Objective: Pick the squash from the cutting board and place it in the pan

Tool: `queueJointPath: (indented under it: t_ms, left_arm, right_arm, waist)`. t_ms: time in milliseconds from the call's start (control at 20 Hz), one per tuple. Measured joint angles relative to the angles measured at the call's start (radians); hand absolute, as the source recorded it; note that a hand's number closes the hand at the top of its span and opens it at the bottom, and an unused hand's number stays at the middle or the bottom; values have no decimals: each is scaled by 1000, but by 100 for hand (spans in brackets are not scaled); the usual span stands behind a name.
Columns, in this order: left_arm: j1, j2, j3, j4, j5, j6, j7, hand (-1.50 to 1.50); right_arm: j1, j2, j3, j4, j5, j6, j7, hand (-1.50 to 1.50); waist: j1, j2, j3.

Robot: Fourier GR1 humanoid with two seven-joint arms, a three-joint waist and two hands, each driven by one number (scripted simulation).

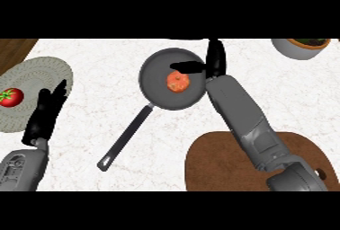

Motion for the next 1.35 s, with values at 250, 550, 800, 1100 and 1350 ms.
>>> queueJointPath:
  t_ms: [250,550,800,1100,1350]
  left_arm:
    - [65,16,29,-39,8,5,9,0]
    - [112,26,56,-67,20,-2,10,0]
    - [142,24,76,-58,20,-1,-21,0]
    - [145,22,81,-88,19,-7,12,0]
    - [153,22,86,-116,10,-11,28,0]
  right_arm:
    - [50,-56,-49,-15,-38,40,-58,-150]
    - [139,-180,-75,-77,-70,194,-95,-150]
    - [244,-270,-62,-198,-86,346,-69,-150]
    - [391,-394,-59,-355,-111,503,-28,-150]
    - [522,-471,-72,-527,-142,595,26,-150]
  waist:
    - [-50,-16,0]
    - [-86,-26,-1]
    - [-107,-33,-2]
    - [-112,-34,-2]
    - [-111,-34,-2]
